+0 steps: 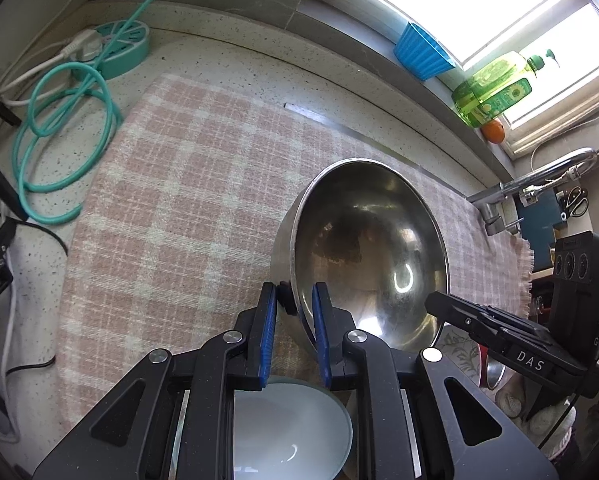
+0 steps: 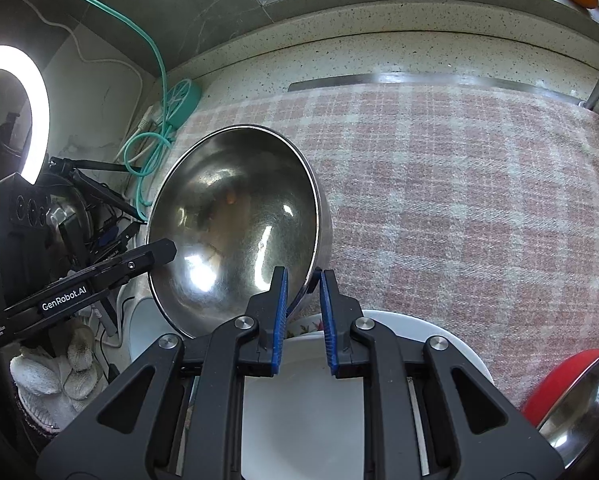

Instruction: Organize plates and bowls

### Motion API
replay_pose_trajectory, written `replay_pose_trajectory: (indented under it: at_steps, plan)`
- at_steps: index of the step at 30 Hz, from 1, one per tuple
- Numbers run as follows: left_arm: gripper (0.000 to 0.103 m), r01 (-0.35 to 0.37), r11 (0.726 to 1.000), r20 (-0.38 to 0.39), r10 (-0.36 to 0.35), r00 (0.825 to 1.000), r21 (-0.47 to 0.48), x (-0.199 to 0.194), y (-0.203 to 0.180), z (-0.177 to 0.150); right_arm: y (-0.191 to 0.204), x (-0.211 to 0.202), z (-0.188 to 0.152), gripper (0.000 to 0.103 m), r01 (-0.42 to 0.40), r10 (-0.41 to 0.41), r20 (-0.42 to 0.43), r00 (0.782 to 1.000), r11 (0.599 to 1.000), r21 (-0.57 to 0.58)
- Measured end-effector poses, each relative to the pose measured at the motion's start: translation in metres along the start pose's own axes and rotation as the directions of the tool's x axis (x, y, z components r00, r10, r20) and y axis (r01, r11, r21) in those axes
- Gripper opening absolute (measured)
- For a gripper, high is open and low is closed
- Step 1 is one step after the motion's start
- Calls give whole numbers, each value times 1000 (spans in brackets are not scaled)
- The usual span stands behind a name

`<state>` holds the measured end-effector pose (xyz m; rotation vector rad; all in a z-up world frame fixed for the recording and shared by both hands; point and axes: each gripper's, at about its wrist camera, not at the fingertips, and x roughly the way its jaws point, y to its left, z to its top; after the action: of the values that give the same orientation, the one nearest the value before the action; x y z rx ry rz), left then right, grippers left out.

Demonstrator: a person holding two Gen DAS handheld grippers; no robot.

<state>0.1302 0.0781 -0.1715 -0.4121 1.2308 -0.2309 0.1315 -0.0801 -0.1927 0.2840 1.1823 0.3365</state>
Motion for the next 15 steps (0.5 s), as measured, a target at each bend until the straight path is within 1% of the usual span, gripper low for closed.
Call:
replay_pose_trajectory:
  at_steps: [7, 8, 9, 11, 12, 13, 15]
  plan:
    - [16, -4, 1000, 3, 4, 1000, -8, 0, 1, -3, 5, -2, -1, 20, 0, 1, 1, 1000, 999, -36]
    - [16, -8, 1000, 3, 8, 1000, -6, 0, 0, -3, 6, -4, -2, 22, 7, -7, 5, 1000, 999, -43]
    - [16, -10, 1000, 7, 10, 1000, -4, -1, -1, -3, 8, -6, -3, 25, 10, -10, 11, 1000, 999, -51]
    - [16, -19, 1000, 19, 19, 1000, 6, -5, -3, -4, 10, -12, -5, 47, 22, -20, 30, 999, 998, -60]
    - [16, -23, 1000, 25, 23, 999, 10, -7, -4, -4, 11, -16, -5, 50, 23, -20, 44, 999, 998, -64]
    - [19, -28, 1000, 33, 27, 999, 12, -10, -5, -4, 11, -21, -6, 52, 25, -21, 58, 998, 997, -69]
    - [20, -31, 999, 48, 30, 998, 13, -14, -5, -3, 12, -29, -5, 53, 34, -28, 78, 997, 996, -79]
